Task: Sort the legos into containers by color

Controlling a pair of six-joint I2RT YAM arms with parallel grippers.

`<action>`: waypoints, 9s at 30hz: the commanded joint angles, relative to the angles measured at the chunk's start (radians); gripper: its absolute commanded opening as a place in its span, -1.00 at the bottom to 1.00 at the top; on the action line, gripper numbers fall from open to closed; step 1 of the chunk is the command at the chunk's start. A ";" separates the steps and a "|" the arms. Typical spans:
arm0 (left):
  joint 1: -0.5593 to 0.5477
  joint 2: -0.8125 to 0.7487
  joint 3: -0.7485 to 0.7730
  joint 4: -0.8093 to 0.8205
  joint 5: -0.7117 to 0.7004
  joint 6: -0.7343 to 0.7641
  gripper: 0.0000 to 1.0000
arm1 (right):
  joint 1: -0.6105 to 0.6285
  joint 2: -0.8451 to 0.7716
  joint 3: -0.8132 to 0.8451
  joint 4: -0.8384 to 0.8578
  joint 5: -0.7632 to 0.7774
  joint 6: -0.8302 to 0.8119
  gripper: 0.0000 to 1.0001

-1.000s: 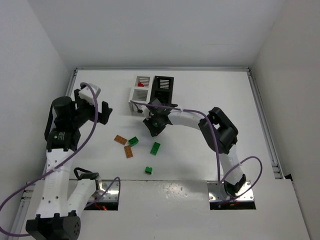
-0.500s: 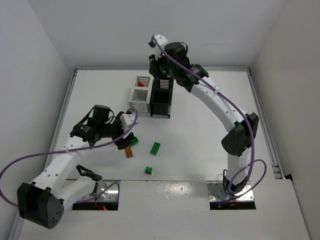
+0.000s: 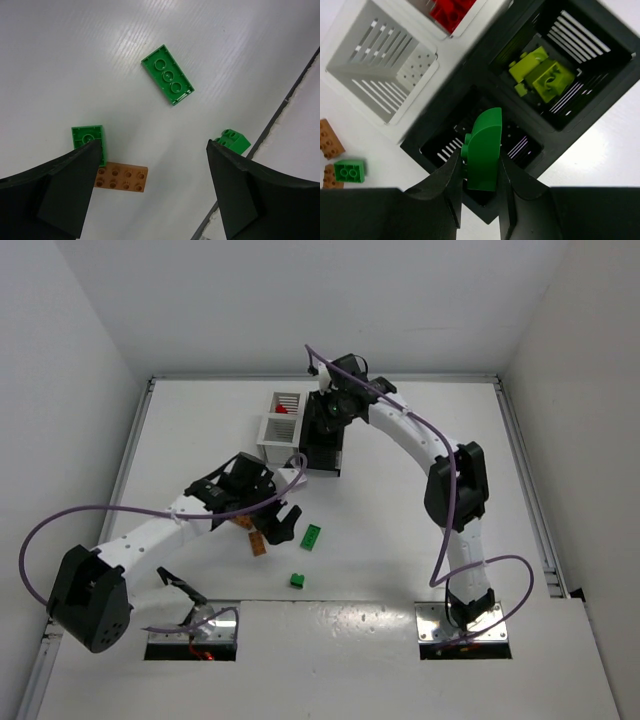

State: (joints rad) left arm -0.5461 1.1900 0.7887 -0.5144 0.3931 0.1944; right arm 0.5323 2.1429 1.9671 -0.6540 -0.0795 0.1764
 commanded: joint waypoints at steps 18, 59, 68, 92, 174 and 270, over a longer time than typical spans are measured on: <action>-0.064 0.172 0.053 0.134 -0.089 -0.234 0.94 | 0.000 -0.086 -0.062 0.089 0.021 -0.003 0.13; -0.007 0.171 0.363 0.258 -0.163 -0.288 -0.65 | -0.206 -0.646 -0.752 0.252 -0.015 -0.054 0.12; 0.064 0.367 0.540 0.402 -0.074 -0.398 -0.65 | -0.206 -0.626 -0.795 0.290 -0.129 -0.043 0.10; 0.092 0.672 0.750 0.444 -0.063 -0.389 -0.29 | -0.196 -0.649 -0.875 0.195 -0.390 -0.202 0.10; 0.879 -0.087 0.357 0.119 -0.106 -0.328 0.99 | 0.735 0.035 -0.387 0.053 -0.217 -0.443 0.41; 0.021 0.310 0.375 0.079 -0.159 0.096 -0.73 | -0.161 -0.880 -1.090 0.224 -0.130 -0.153 0.67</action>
State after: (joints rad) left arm -0.5301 1.5726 1.0275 -0.4397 0.1036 0.3119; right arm 0.3901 1.2995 0.8940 -0.4969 -0.1444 0.0010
